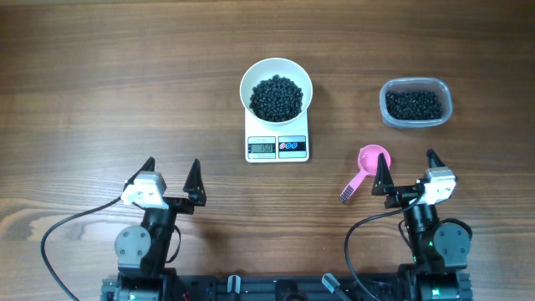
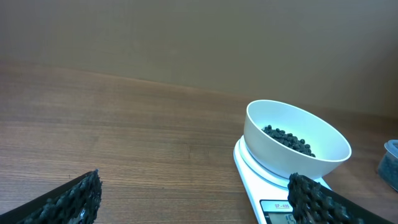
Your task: Scoop item into bowl and weigh 150g on scale
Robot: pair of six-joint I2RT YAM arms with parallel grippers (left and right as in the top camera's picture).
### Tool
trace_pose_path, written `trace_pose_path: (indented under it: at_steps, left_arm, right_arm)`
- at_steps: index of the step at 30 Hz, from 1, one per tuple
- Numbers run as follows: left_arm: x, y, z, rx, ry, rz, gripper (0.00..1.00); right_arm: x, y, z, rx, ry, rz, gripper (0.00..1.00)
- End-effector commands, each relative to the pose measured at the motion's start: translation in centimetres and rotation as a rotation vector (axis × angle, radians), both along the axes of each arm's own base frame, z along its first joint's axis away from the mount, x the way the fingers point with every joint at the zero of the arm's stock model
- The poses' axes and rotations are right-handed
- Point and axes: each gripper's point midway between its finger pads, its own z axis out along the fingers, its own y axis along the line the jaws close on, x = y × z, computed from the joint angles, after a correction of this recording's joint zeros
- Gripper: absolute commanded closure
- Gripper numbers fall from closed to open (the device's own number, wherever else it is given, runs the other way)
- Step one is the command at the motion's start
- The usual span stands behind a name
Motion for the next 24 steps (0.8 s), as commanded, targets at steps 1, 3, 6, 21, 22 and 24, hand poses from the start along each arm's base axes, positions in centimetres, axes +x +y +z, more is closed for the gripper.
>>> trace_pose_path:
  at_steps: [1,3,6,21,22,24]
  left_arm:
    - [0.03,0.25,-0.27,0.007,-0.001,0.016,0.0]
    - [0.03,0.24,-0.26,0.006,-0.001,0.015,0.0]
    - [0.03,0.22,-0.21,0.006,-0.003,0.014,0.0]
    - [0.0,0.03,-0.25,-0.102,0.013,0.01,0.0]
    - [0.0,0.03,-0.24,-0.102,0.012,0.01,0.0]
    - [0.0,0.03,-0.22,-0.102,0.011,0.01,0.0]
  right_arm:
    - [-0.05,-0.02,0.26,-0.012,-0.014,-0.004,0.01]
    - [-0.05,-0.02,0.26,-0.012,-0.014,-0.004,0.01]
    - [-0.05,-0.02,0.26,-0.012,-0.014,-0.004,0.01]
    - [-0.05,-0.02,0.26,-0.012,-0.014,-0.004,0.0]
    - [-0.05,-0.02,0.26,-0.012,-0.014,-0.004,0.0]
    - [-0.05,-0.02,0.26,-0.012,-0.014,-0.004,0.0]
